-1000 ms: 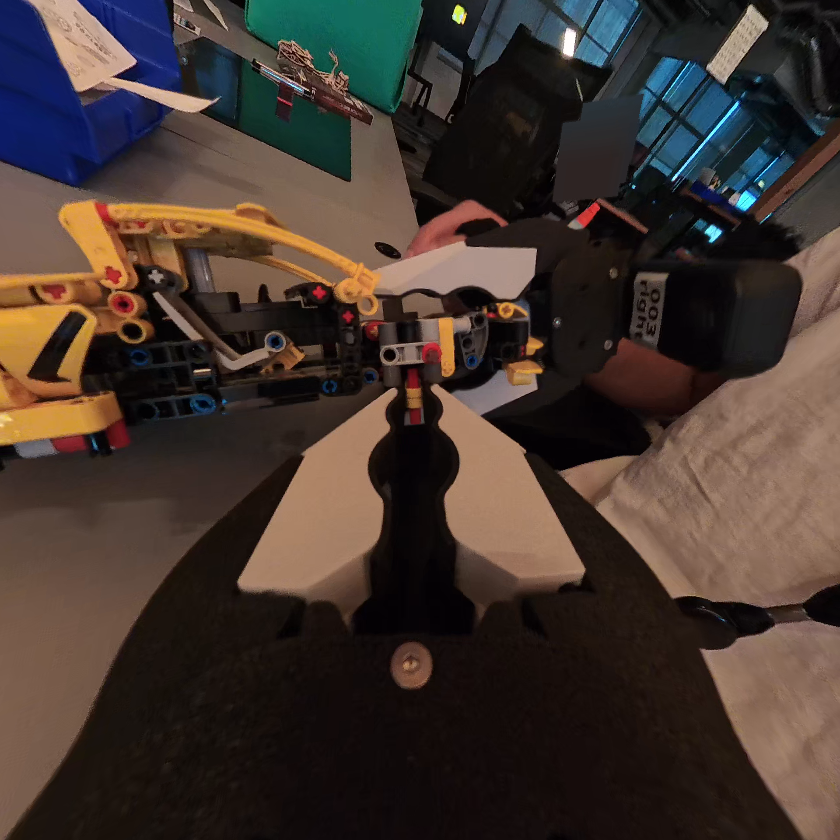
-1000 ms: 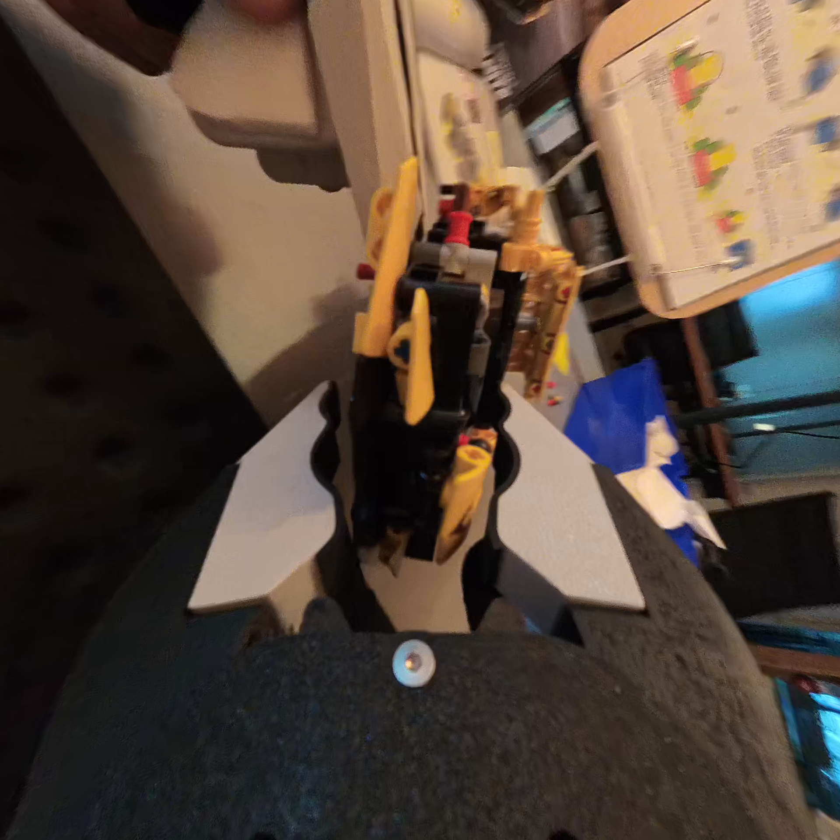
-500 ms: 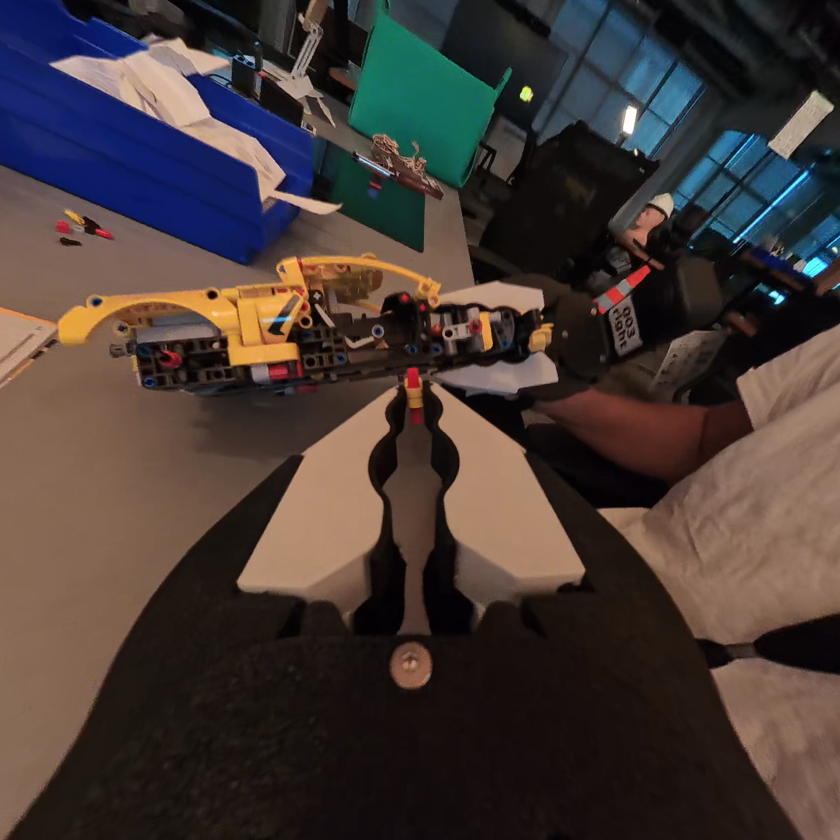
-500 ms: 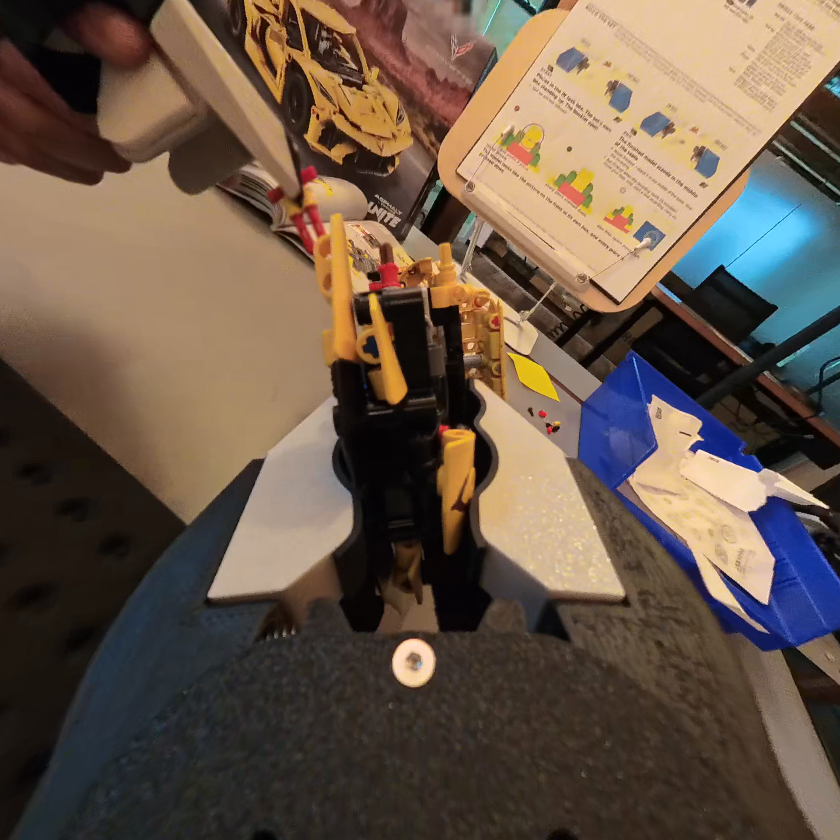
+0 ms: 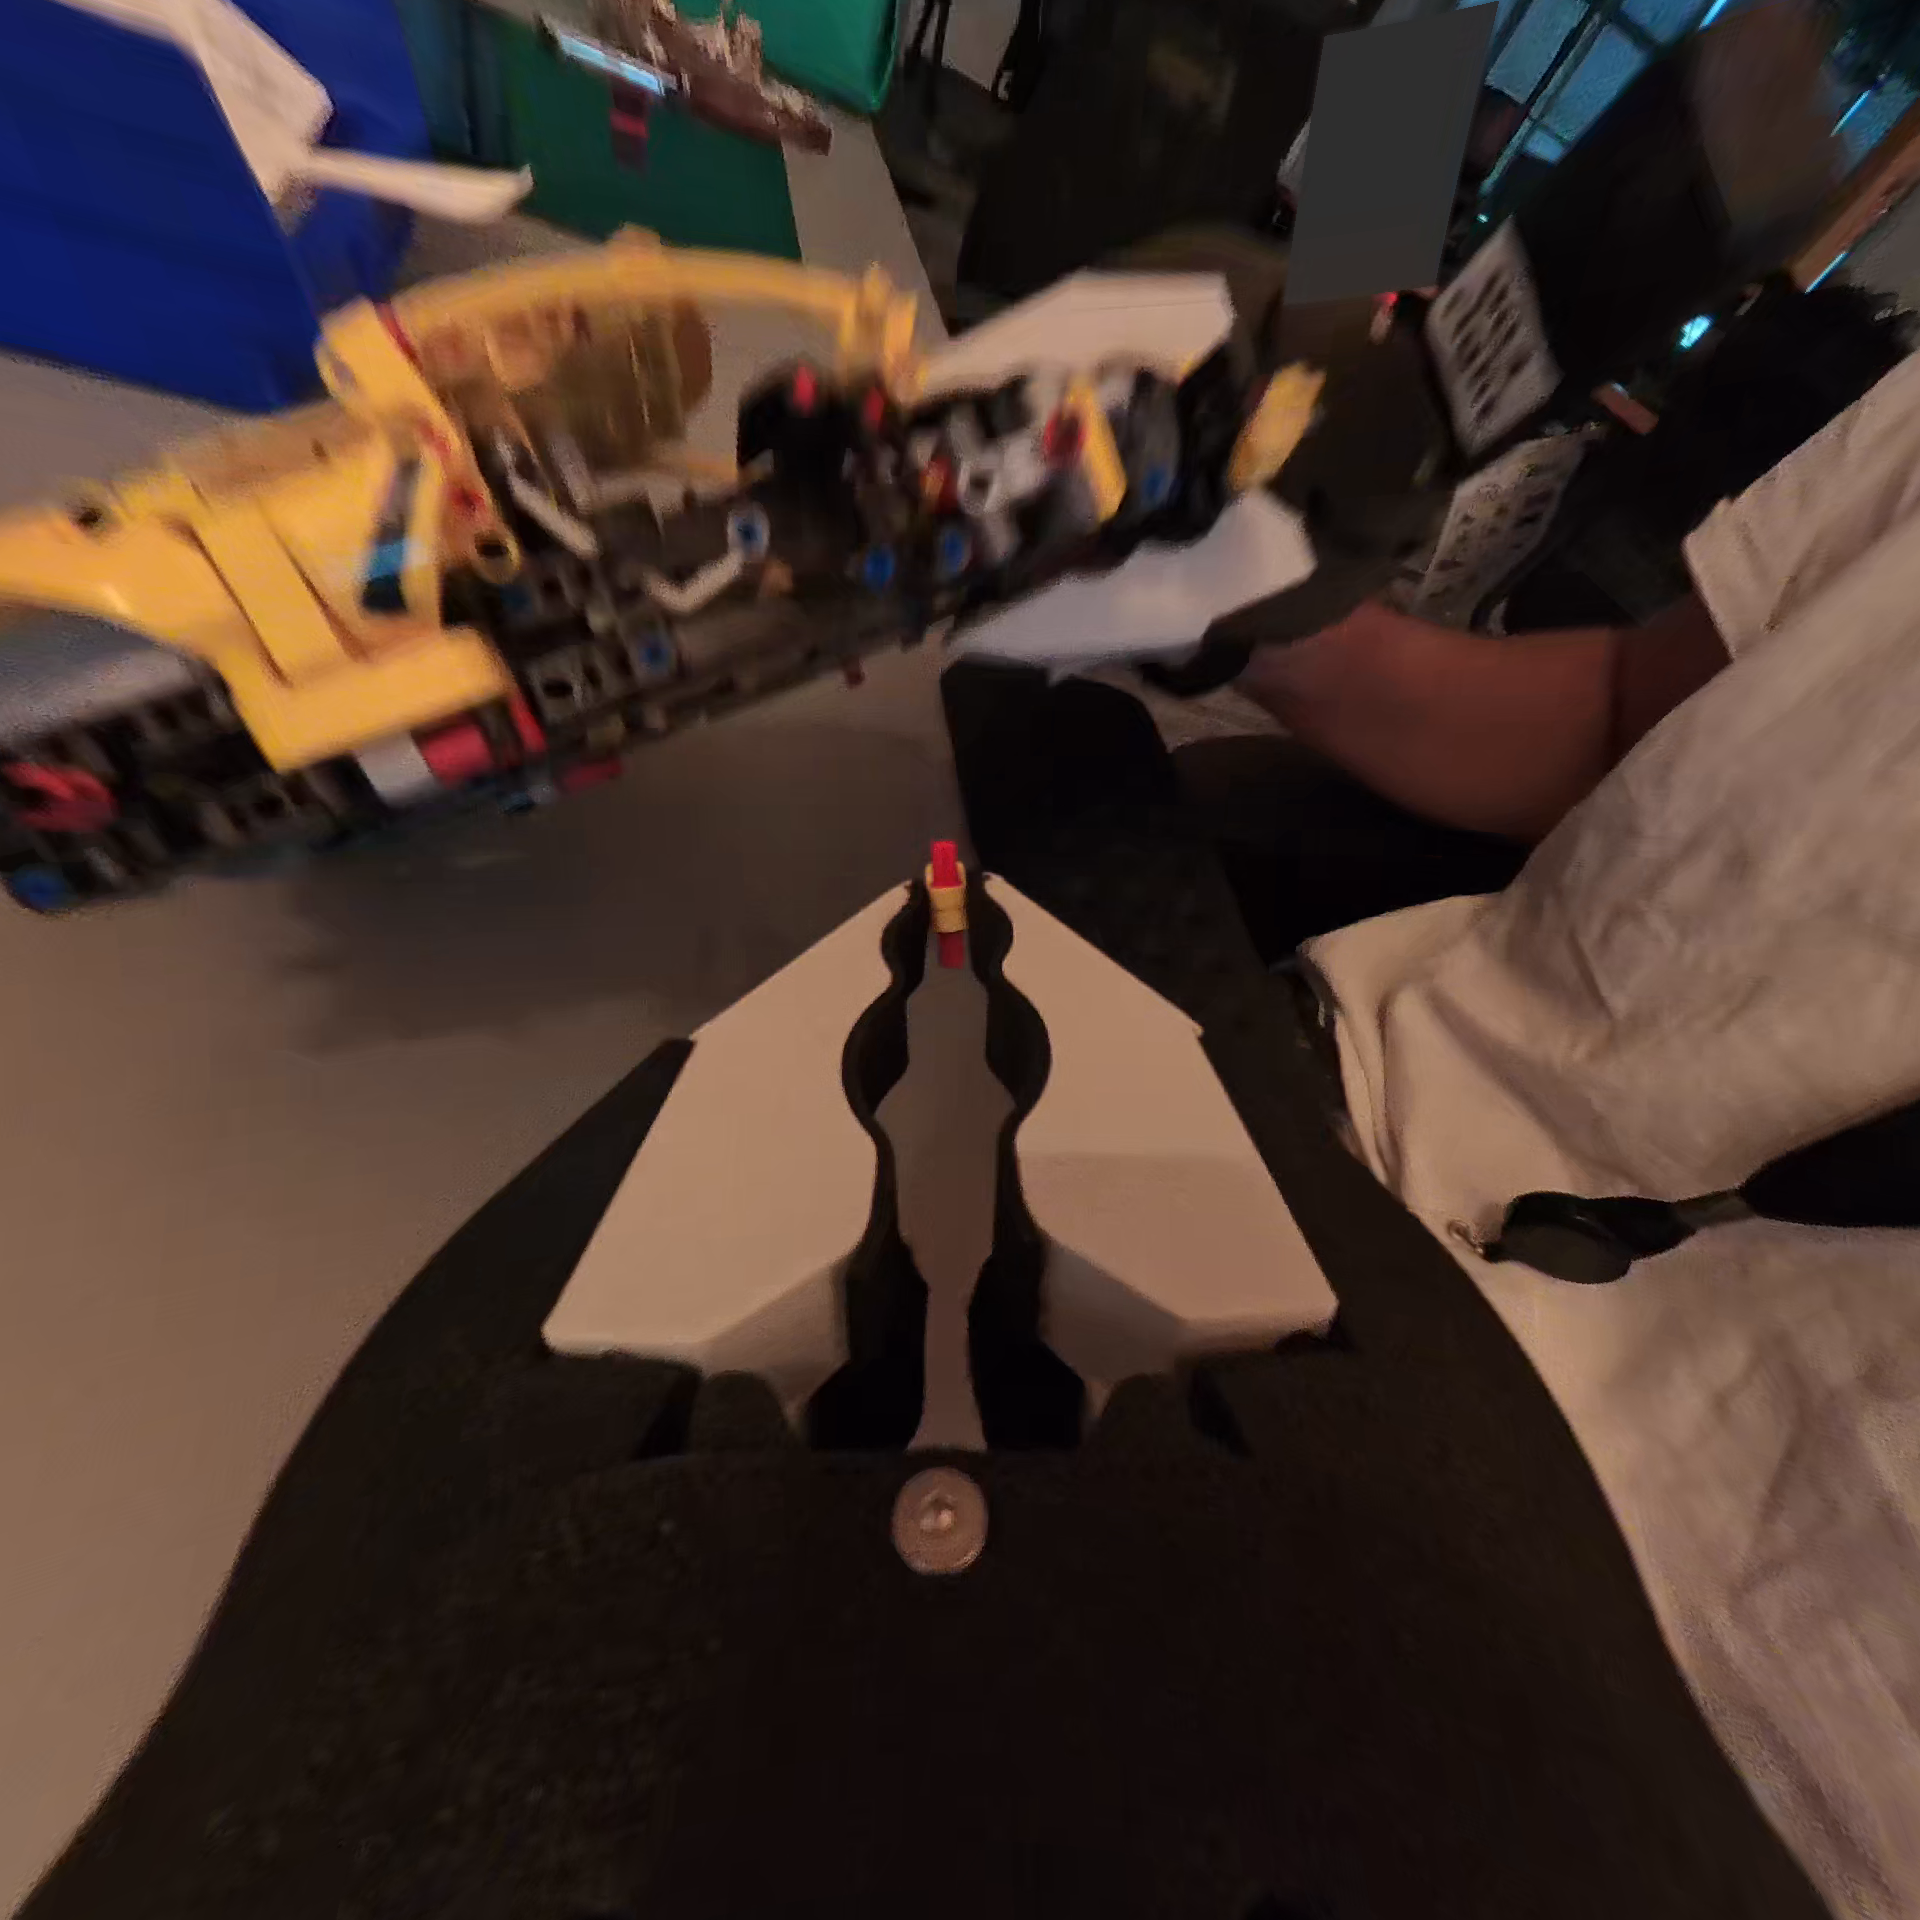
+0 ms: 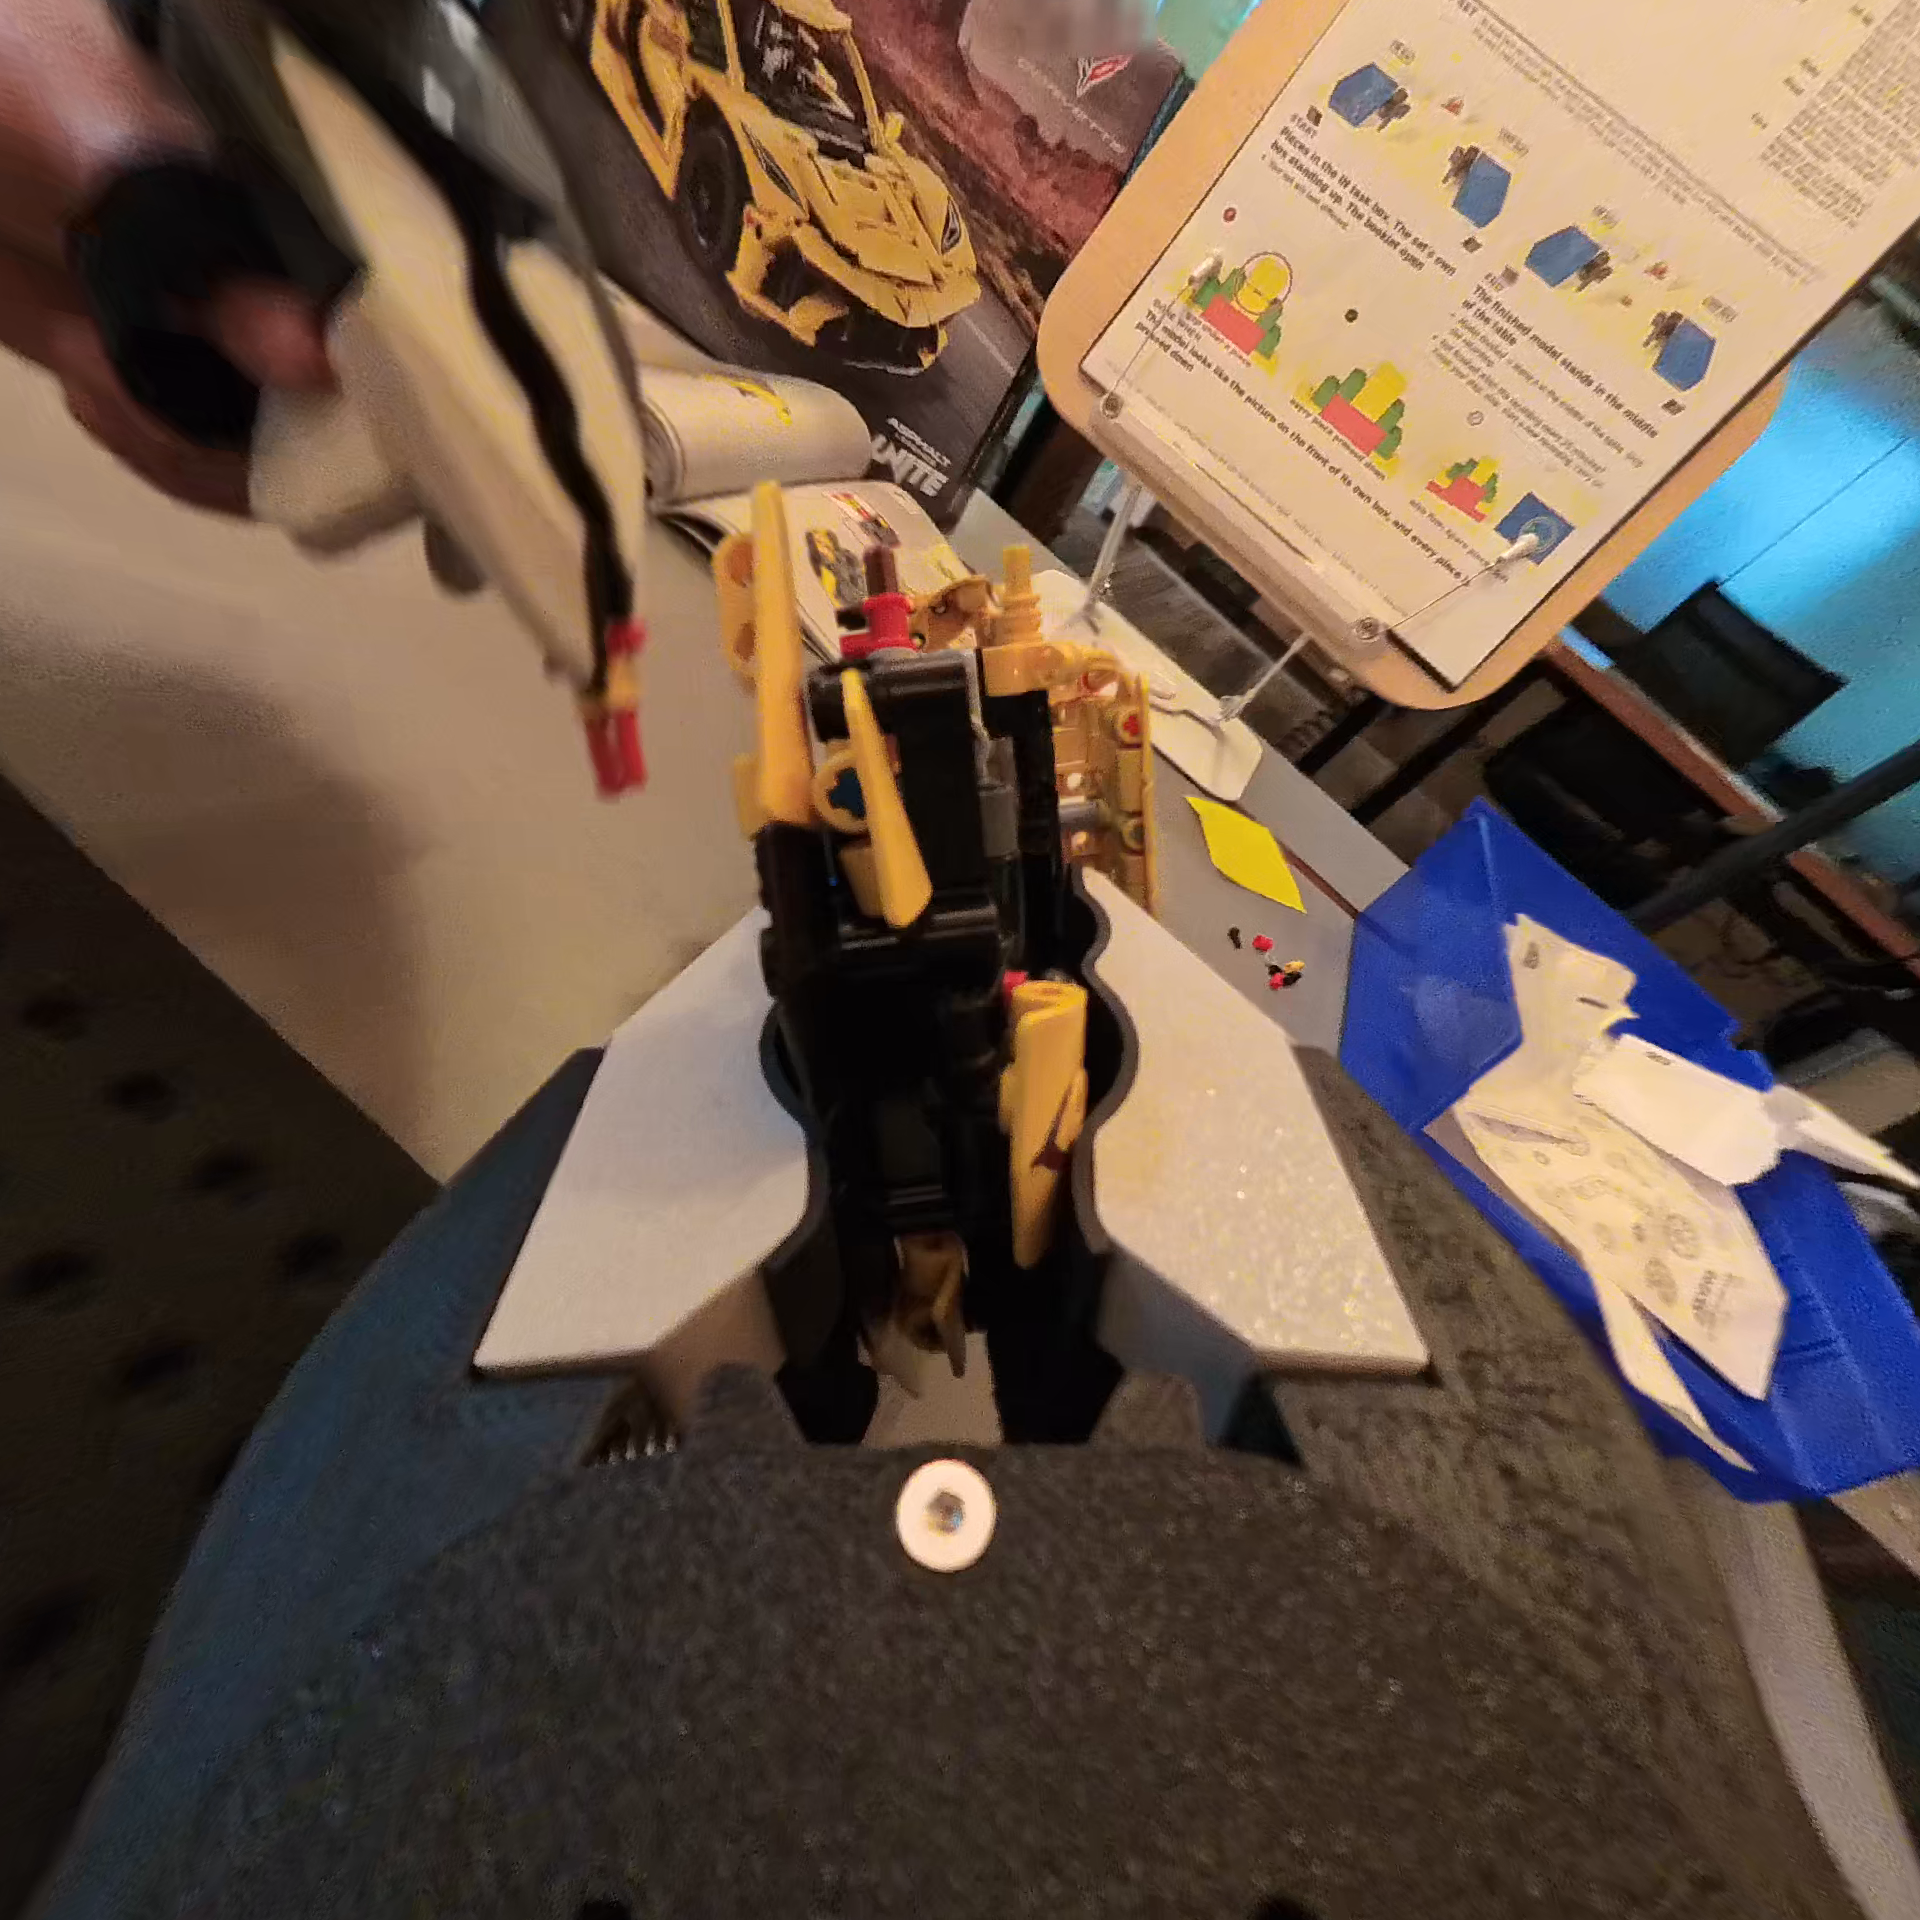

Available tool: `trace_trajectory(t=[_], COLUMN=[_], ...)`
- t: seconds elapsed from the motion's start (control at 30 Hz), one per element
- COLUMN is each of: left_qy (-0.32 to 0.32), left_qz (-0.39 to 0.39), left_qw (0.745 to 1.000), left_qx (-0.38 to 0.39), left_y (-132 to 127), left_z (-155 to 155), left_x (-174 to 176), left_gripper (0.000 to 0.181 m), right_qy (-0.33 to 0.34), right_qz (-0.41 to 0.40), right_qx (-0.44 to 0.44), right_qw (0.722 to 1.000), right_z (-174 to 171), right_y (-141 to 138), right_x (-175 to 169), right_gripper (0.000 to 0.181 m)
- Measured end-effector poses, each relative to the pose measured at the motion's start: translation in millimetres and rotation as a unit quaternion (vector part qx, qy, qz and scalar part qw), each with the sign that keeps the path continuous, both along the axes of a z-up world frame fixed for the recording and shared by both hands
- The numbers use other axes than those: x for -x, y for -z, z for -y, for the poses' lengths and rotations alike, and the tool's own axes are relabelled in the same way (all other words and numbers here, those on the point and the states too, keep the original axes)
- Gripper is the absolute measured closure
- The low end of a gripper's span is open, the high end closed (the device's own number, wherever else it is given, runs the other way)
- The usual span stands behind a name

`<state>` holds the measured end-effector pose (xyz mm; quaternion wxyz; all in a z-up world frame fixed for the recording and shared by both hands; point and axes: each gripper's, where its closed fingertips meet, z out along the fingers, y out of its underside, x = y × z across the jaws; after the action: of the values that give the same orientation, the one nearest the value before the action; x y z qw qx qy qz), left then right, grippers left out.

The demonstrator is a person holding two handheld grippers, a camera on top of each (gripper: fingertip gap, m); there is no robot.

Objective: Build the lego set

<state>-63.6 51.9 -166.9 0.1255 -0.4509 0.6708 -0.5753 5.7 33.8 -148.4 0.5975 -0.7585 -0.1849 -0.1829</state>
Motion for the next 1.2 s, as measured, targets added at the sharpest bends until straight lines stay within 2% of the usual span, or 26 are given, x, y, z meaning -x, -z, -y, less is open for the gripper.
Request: trace_trajectory(t=[0.07,0.13,0.2,0.3,0.47,0.6,0.7,0.83,0.97,1.03,1.1,1.2], left_qy=[-0.006,-0.036,-0.063,-0.06,-0.069,-0.05,-0.031,-0.022,-0.023,-0.021,-0.019,-0.016], left_qz=[-0.025,-0.043,-0.035,-0.022,0.018,0.026,0.026,0.017,0.016,0.014,0.01,0.008], left_qw=[1.0,0.997,0.996,0.997,0.997,0.998,0.999,1.0,0.999,1.0,1.0,1.0], left_qx=[0.018,0.045,0.051,0.044,0.023,0.004,-0.013,-0.012,-0.018,-0.018,-0.014,-0.016], left_y=[22.4,33.5,32.5,28.2,15.6,11.4,14.8,19.5,21.6,23.1,24.5,25.6], left_z=[7.3,9.8,10.1,25.4,46.5,63.0,74.7,80.5,80.1,80.9,82.3,83.9], left_x=[-7.3,-24.2,-42.4,-54.2,-58.9,-64.1,-64.1,-65.3,-66.8,-66.6,-66.6,-65.6], left_gripper=[0.174,0.175,0.175,0.174,0.175,0.174,0.174,0.174,0.174,0.174,0.174,0.174], right_qy=[-0.012,-0.029,-0.053,-0.075,-0.038,-0.014,-0.008,0.0,0.023,0.035,0.062,0.092], right_qz=[-0.03,-0.056,-0.08,-0.099,-0.16,-0.148,-0.118,-0.164,-0.176,-0.199,-0.239,-0.275], right_qx=[0.007,0.013,0.008,0.011,0.036,0.064,0.066,0.075,0.073,0.082,0.091,0.129], right_qw=[0.999,0.998,0.995,0.992,0.986,0.987,0.991,0.984,0.981,0.976,0.965,0.948], right_z=[1.9,5.2,10.0,20.0,41.3,55.8,61.6,67.0,72.9,72.4,69.5,66.2], right_y=[-7.4,-13.8,-18.8,-9.9,18.7,36.5,38.4,41.6,36.0,32.4,29.5,32.6], right_x=[0.9,5.2,13.1,15.4,-10.2,-19.9,-22.9,-25.3,-31.3,-32.3,-40.1,-46.8], right_gripper=[0.137,0.137,0.136,0.136,0.134,0.138,0.14,0.139,0.125,0.133,0.15,0.15])
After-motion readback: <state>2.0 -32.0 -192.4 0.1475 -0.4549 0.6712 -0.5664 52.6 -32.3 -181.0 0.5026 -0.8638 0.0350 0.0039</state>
